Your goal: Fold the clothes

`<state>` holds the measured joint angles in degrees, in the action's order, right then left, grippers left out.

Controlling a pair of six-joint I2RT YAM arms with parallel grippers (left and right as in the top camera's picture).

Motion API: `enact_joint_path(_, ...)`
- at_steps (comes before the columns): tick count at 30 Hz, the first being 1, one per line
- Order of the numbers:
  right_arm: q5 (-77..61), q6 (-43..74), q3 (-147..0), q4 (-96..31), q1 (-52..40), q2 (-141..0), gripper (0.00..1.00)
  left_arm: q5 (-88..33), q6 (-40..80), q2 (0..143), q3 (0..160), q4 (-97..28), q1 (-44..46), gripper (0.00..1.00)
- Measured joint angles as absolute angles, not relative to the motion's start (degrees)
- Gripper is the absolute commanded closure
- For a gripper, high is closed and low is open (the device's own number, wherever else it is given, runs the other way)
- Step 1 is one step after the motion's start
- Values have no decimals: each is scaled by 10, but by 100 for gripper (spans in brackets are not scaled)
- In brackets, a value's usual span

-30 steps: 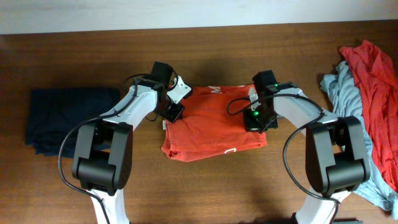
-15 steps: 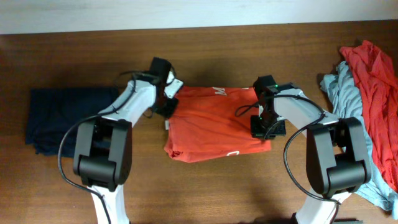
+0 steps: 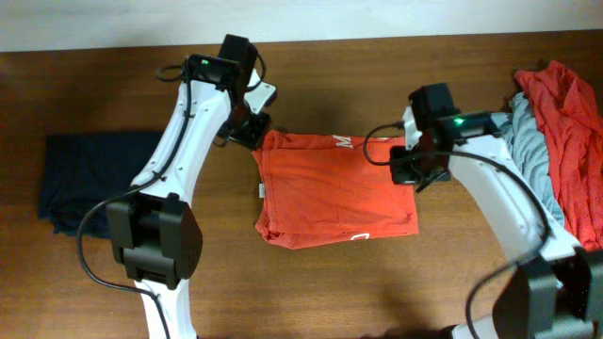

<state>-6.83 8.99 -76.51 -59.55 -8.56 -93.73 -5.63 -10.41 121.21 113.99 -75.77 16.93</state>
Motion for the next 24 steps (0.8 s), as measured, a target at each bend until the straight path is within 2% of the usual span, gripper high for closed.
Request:
enact_joint_path(3, -83, 85, -770, -580, -86, -927, 91, -83, -103, 1212, 1138, -792, 182, 60)
enact_joint_path(9, -94, 87, -770, -536, -85, -966, 91, -110, -102, 1212, 1091, -789, 214, 62)
enact_joint_path(16, -111, 107, -770, -492, -75, -1046, 92, -122, -95, 1212, 978, -735, 265, 71)
enact_joint_path(24, -161, 120, -769, -434, -53, -1137, 92, -125, -56, 1212, 855, -655, 284, 87)
